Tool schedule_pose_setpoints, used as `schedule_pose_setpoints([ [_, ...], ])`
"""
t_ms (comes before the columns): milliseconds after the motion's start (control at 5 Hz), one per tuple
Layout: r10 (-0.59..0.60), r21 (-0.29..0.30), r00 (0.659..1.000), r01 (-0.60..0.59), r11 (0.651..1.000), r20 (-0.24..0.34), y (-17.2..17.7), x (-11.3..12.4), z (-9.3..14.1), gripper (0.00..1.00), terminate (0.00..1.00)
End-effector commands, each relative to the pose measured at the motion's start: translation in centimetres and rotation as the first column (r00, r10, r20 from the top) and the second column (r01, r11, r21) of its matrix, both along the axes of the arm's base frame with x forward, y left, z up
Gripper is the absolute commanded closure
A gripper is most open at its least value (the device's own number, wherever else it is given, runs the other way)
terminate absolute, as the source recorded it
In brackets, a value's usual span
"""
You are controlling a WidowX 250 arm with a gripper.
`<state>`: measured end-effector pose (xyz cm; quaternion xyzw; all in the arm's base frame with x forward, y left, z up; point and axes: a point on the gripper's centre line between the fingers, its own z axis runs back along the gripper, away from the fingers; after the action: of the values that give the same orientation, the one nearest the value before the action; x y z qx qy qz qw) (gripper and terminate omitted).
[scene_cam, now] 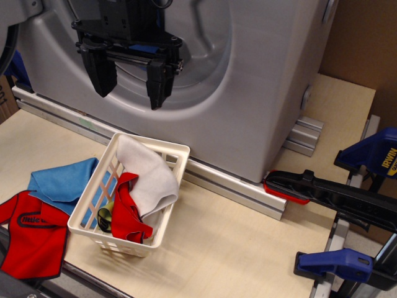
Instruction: Take clothes out of laundry machine
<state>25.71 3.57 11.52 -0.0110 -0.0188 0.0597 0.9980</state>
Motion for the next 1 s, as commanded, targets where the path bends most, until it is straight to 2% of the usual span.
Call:
schedule_pose_setpoints([
  [0,0.0,0.0,1.0,0.0,1.0,0.0,0.0,0.0,0.0,0.0,0.0],
  [200,0.053,0.073,0.994,-0.06,0.996,0.091,3.0,1.4,-0.3,0.0,0.0],
  [400,0.06,0.195,0.983,-0.095,0.976,0.175,5.6,2.5,0.0,0.0,0.0],
  [600,0.04,0.235,0.965,-0.104,0.966,0.261,7.2,3.4,0.0,0.0,0.0],
  [800,0.032,0.245,0.947,-0.116,0.963,0.319,8.1,5.0,-0.4,0.0,0.0],
])
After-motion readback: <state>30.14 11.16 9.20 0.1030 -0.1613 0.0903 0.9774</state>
